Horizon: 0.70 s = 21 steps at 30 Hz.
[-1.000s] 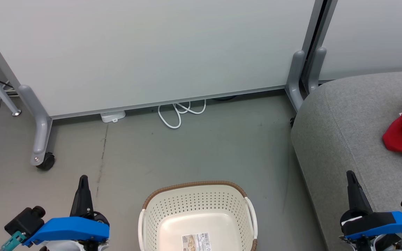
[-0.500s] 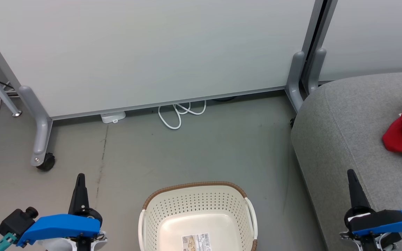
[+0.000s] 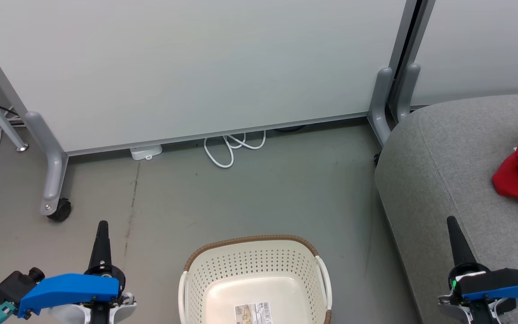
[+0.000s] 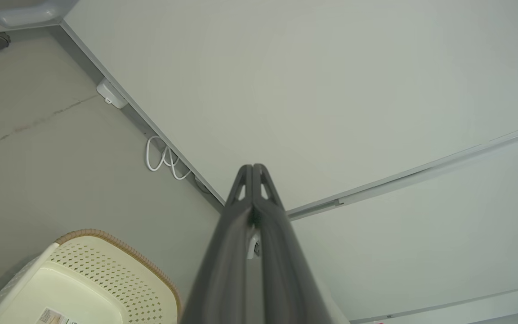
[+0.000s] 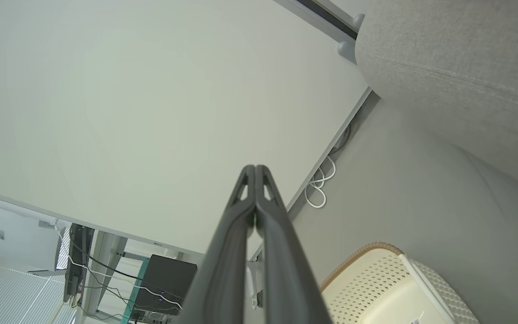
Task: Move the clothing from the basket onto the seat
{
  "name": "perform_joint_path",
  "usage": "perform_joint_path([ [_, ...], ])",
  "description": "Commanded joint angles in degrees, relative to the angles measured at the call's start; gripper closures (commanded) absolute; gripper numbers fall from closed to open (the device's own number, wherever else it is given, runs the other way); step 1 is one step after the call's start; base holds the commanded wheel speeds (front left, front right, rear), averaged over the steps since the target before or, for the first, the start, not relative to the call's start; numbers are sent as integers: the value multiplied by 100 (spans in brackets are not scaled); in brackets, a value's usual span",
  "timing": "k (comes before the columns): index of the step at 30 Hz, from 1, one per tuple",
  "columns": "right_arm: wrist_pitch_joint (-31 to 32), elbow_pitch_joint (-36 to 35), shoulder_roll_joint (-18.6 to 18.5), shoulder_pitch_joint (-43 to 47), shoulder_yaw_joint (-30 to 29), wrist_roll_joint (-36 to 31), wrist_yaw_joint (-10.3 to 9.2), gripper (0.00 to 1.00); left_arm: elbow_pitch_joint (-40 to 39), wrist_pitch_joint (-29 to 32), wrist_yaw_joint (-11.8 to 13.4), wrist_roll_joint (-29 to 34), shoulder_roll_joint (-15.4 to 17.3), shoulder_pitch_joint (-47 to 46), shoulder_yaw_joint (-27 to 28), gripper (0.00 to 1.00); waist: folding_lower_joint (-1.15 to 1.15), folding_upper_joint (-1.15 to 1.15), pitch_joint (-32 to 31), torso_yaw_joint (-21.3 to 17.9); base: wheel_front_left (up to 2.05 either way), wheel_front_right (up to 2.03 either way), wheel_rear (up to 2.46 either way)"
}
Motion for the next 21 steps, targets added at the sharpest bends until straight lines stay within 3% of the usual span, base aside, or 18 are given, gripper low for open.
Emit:
perform_joint_path([
  [1, 46, -72, -1, -109, -12, 189, 2, 100, -62, 54, -38, -164, 8, -132, 59, 100, 0, 0, -2, 0, 0, 0, 0],
  [21, 310, -129, 8, -127, -38, 1208, 2, 100, -84, 311, -86, -1158, 9, -174, 164, 100, 0, 0, -26, 3, 0, 0, 0],
])
